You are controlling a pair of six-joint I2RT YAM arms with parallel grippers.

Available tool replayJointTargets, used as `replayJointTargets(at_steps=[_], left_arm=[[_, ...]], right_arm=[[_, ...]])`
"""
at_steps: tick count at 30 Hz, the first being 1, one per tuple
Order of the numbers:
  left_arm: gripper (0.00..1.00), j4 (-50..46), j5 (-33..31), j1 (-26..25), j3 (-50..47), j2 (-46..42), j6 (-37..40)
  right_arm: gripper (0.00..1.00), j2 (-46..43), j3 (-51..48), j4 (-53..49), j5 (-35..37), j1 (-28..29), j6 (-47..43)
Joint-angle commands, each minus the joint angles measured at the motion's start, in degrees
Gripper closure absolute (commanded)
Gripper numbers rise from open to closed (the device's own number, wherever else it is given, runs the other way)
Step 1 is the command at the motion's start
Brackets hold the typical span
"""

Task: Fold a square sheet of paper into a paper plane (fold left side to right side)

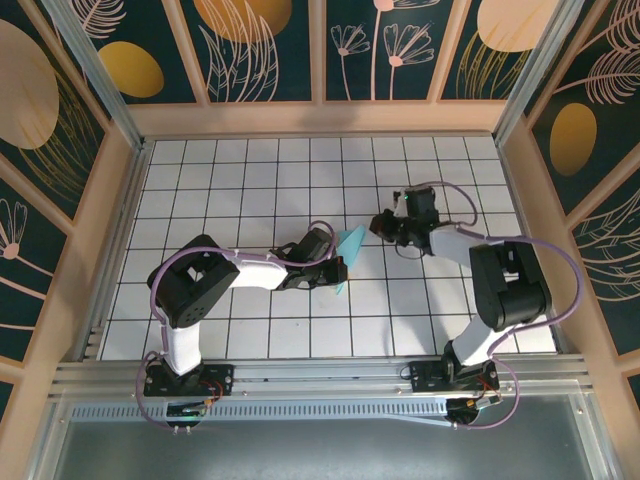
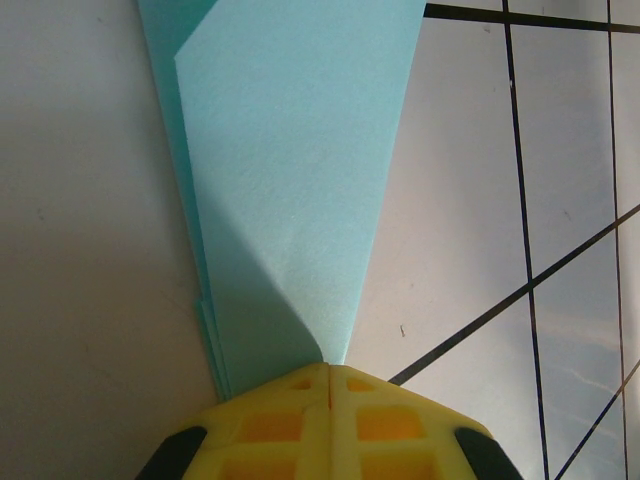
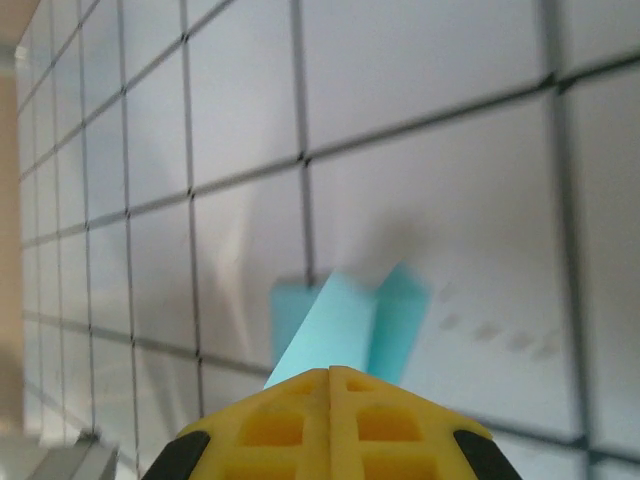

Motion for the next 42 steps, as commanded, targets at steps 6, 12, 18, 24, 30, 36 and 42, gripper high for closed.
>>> replayJointTargets(at_steps=[6,12,18,24,30,36,42], left_arm=[[1.0,-11.52,-1.33,-0.16,-2.47,1.82,0.25],[1.0,-11.43,-1.17,-0.14,-2.38,1.62,0.27],[1.0,-10.97,-0.93,-0.12,-1.29,0.51,0.33],[0.97,-11.63,-0.28,0.27,2.67,-3.43,1.14],[0.96,-9.76,3.92,0.44,1.42,-7.51,0.13],[0.99,0.35,12.31,1.31,-4.4,-8.6,-5.46],[1.0,1.04,14.56,2.21,-3.98,-6.68,-5.38]], right_arm=[[1.0,2.58,-4.65,5.78,-1.42,8.82,9.27],[1.0,5.63,-3.84,5.44,-0.67,9.84,9.87],[1.0,7.02,-4.4,1.93,0.48,9.9,9.57],[1.0,7.94,-5.82,-0.85,1.39,9.76,8.78],[1.0,8.27,-7.11,0.54,0.47,9.83,9.41],[1.0,8.61,-7.11,0.66,0.33,9.76,9.24],[1.0,9.26,-6.78,0.65,-0.11,9.86,9.03]])
